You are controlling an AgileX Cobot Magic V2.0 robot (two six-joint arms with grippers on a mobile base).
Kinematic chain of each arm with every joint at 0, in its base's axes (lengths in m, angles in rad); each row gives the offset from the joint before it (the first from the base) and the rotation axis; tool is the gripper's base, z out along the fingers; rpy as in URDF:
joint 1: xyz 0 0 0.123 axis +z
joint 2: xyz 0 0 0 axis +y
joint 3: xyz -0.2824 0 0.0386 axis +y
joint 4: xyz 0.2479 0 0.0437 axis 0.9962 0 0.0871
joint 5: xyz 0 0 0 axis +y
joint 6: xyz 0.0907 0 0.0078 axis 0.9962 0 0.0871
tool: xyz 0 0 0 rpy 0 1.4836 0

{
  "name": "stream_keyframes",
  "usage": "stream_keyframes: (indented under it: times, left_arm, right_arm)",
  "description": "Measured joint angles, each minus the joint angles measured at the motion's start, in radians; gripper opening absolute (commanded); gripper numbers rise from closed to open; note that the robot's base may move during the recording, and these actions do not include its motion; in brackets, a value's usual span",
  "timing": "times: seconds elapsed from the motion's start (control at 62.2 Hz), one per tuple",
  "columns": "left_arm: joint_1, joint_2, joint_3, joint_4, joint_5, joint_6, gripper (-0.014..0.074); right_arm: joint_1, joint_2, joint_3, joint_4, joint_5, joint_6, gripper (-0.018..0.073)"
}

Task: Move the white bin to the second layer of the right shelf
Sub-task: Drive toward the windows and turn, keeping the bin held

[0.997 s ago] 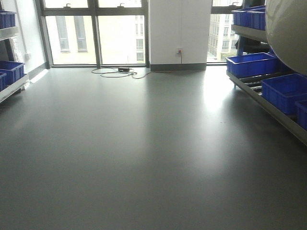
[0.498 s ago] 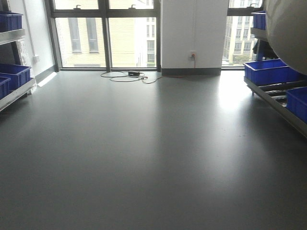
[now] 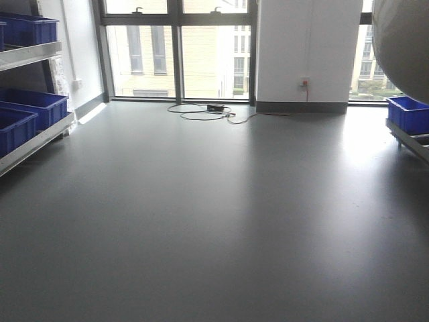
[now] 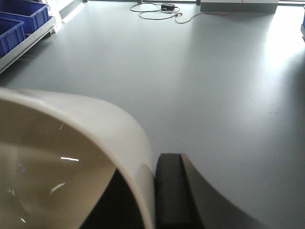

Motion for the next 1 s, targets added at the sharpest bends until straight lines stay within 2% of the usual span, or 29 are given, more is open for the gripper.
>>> stream_keyframes:
  times: [0.997]
  left_arm:
    - [0.000,0.000,0.000,0.000,0.000,0.000,0.0085]
  right_arm:
    - [0.000,0.000,0.000,0.000,0.000,0.000,0.0056]
